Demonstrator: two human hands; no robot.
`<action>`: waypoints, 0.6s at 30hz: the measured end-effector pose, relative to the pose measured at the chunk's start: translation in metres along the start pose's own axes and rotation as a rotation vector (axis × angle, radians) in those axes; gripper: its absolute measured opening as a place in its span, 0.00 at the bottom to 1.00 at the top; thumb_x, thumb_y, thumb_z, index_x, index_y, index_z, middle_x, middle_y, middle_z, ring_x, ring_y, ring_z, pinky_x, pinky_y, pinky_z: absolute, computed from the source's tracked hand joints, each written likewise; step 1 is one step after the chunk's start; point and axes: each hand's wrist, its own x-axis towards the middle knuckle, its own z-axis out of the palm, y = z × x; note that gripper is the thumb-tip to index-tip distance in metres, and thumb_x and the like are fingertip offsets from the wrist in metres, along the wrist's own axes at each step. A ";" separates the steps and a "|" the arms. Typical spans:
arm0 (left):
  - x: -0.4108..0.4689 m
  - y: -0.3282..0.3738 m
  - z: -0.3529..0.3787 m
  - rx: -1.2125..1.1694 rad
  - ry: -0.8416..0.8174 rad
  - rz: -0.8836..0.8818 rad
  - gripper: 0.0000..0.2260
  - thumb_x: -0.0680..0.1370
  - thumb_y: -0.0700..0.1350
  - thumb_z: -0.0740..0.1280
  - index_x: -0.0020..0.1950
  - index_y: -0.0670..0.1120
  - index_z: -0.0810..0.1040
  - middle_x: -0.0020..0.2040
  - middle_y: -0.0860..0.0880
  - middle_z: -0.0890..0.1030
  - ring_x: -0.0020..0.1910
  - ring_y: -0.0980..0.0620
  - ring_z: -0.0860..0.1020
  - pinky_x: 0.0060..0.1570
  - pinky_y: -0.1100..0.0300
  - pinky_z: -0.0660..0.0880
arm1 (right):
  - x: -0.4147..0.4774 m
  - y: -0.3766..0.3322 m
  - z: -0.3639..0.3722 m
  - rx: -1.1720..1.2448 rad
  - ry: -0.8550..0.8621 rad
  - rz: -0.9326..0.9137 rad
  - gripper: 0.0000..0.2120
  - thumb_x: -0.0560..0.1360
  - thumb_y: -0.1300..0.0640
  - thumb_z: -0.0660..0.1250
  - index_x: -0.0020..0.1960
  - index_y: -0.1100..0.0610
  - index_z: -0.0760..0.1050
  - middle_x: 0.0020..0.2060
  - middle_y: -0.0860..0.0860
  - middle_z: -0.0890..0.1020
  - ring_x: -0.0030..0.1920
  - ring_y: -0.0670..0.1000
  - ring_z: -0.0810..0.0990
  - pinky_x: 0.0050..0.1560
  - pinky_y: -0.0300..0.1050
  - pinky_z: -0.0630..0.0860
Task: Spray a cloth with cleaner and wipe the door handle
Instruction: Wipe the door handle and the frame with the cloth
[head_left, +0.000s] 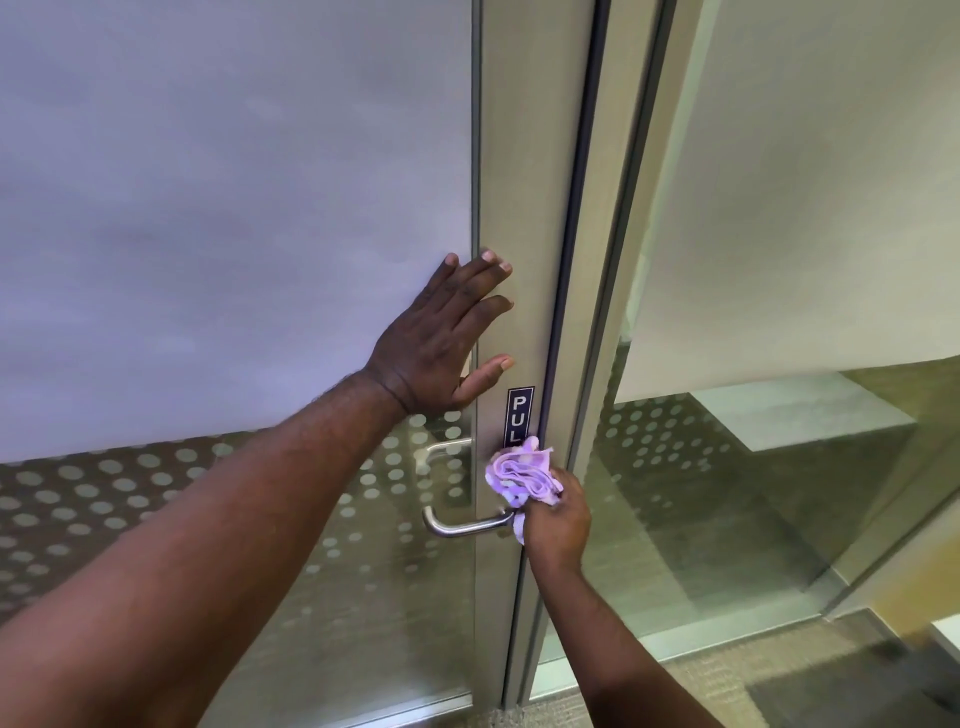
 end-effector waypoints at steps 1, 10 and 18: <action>0.000 0.000 0.000 0.003 0.000 -0.001 0.23 0.80 0.53 0.69 0.67 0.38 0.76 0.76 0.37 0.71 0.80 0.38 0.64 0.80 0.39 0.57 | 0.004 0.004 -0.001 0.089 -0.018 0.115 0.13 0.66 0.58 0.68 0.47 0.48 0.83 0.41 0.55 0.85 0.38 0.61 0.85 0.38 0.46 0.78; 0.000 -0.001 0.002 0.020 0.001 0.000 0.25 0.79 0.55 0.69 0.68 0.38 0.76 0.76 0.37 0.71 0.80 0.38 0.64 0.80 0.39 0.57 | -0.001 0.001 -0.015 0.713 -0.135 0.507 0.11 0.71 0.75 0.57 0.39 0.67 0.76 0.38 0.72 0.79 0.34 0.54 0.69 0.27 0.37 0.62; 0.000 -0.001 0.002 0.029 -0.002 0.006 0.24 0.79 0.55 0.69 0.67 0.38 0.76 0.76 0.37 0.71 0.79 0.37 0.65 0.80 0.38 0.58 | -0.008 0.021 -0.010 0.984 -0.326 0.793 0.14 0.69 0.71 0.55 0.46 0.75 0.76 0.45 0.64 0.75 0.29 0.43 0.61 0.18 0.32 0.57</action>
